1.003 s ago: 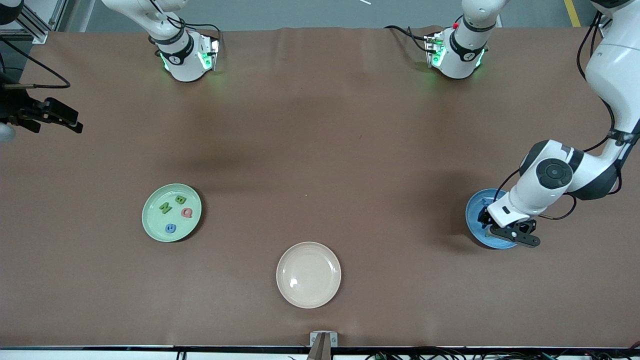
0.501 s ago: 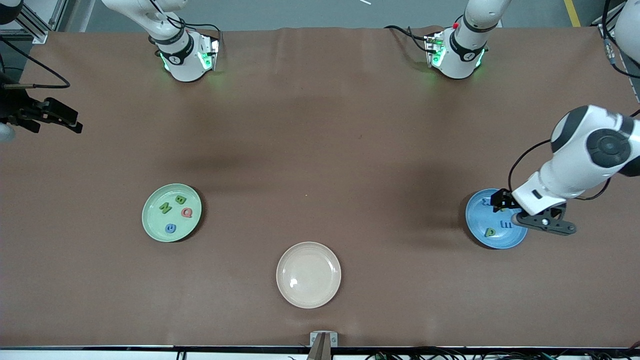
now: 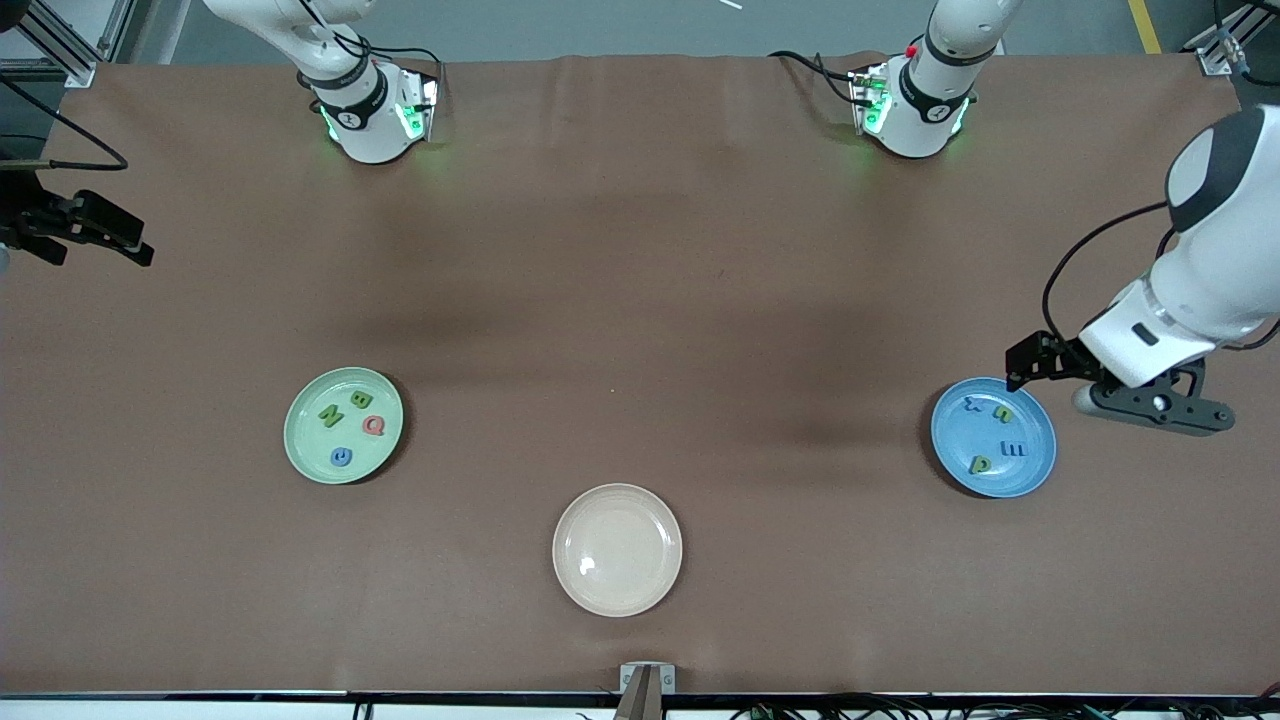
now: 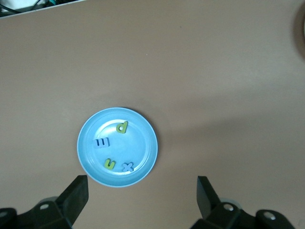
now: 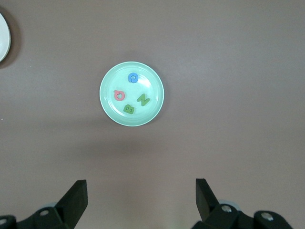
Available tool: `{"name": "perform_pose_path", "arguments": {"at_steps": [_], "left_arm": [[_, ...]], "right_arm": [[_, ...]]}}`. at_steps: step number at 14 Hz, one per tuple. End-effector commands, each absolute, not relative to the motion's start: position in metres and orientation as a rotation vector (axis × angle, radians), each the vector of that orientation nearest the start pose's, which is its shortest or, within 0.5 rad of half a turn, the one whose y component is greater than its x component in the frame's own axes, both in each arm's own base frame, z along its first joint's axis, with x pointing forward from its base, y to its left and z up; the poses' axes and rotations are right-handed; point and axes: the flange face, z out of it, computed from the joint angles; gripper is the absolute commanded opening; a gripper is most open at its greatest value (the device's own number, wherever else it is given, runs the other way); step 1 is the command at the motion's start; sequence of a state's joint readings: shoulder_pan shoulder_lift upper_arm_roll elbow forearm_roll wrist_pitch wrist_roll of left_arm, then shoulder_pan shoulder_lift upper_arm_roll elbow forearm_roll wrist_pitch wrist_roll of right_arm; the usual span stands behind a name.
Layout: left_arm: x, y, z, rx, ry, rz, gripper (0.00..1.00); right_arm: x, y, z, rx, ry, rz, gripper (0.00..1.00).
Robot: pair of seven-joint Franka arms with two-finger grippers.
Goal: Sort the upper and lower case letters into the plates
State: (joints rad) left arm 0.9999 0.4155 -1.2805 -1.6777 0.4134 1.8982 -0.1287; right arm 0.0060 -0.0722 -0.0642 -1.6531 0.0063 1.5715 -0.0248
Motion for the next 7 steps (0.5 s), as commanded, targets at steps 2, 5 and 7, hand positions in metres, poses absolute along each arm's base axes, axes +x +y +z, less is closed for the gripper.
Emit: {"name": "perform_pose_path", "arguments": {"at_steps": [2,5,7], "left_arm": [[0.597,-0.037,0.551,-3.076,0.365,-0.165,1.00],[0.583,-0.034,0.563,-3.118,0.313,-0.087,1.00],[0.577,-0.028,0.587,-3.154,0.267,-0.043,1.00]], "right_arm": [[0.529,-0.033,0.624,-3.127,0.060,0.042,1.00],[0.528,-0.031,0.623,-3.125,0.055,0.050,1.00],[0.528,-0.030,0.623,-3.122,0.052,0.052,1.00]]}}
